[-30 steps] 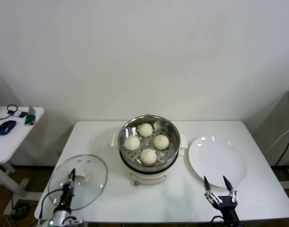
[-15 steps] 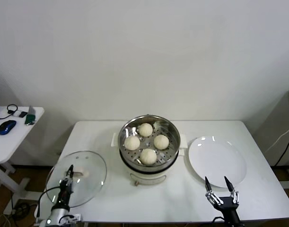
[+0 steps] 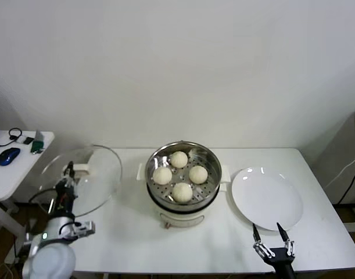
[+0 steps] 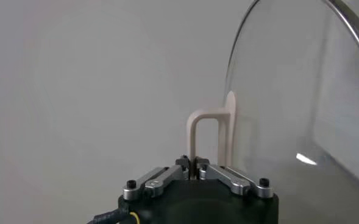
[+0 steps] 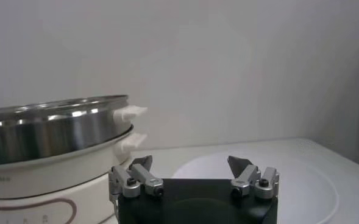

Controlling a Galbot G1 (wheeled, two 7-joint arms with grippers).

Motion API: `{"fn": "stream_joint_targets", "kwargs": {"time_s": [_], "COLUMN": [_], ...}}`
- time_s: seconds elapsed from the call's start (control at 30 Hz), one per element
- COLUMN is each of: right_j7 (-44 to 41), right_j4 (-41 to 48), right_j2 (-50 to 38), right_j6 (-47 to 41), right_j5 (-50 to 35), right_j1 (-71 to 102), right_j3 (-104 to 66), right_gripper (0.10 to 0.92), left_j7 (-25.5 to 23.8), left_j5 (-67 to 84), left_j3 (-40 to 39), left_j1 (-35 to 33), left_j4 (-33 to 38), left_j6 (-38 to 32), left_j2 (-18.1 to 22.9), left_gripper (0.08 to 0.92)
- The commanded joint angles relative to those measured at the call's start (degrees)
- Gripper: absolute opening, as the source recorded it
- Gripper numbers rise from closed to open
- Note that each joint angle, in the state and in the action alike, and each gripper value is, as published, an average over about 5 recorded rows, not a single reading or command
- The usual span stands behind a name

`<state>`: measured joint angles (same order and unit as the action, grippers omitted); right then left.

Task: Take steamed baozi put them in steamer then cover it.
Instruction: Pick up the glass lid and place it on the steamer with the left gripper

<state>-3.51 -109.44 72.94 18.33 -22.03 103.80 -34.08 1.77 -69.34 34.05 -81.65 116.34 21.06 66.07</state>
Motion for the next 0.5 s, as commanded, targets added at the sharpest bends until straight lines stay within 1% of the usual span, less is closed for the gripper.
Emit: {"fn": "stream_joint_targets", "kwargs": {"time_s": [0.03, 0.13, 0.27, 0.37, 0.5], "right_j7": [0.2, 0.0, 0.0, 0.0, 0.0], "right_j4": [0.4, 1.2, 2.8, 4.0, 5.3], "right_j2": [0.3, 0.7, 0.6, 0.6, 0.6], "right_j6": [0.9, 1.8, 3.0, 3.7, 4.4], "right_j5": [1.1, 1.3, 1.5, 1.9, 2.0], "right_j1": [0.1, -0.4, -1.2, -2.0, -2.9], "right_j3": [0.2, 0.5, 1.0, 1.3, 1.4], "right_gripper": [0.823, 0.823, 0.823, 0.823, 0.823], "left_j7": [-10.0, -11.8, -15.5, -17.8, -19.5], "left_j5": [1.4, -1.1, -7.3, -12.1, -16.8], "left_j3": [-16.1, -22.1, -29.7, -34.6, -38.7], "left_j1": [10.4, 13.6, 17.3, 19.6, 21.7], "left_j4": [10.4, 9.9, 8.4, 5.9, 1.7], "left_j6": [18.4, 20.6, 22.1, 22.6, 22.6], "left_j2": [-7.7, -4.7, 0.7, 4.7, 10.8], "left_gripper": [0.142, 0.142, 0.142, 0.142, 0.142]}}
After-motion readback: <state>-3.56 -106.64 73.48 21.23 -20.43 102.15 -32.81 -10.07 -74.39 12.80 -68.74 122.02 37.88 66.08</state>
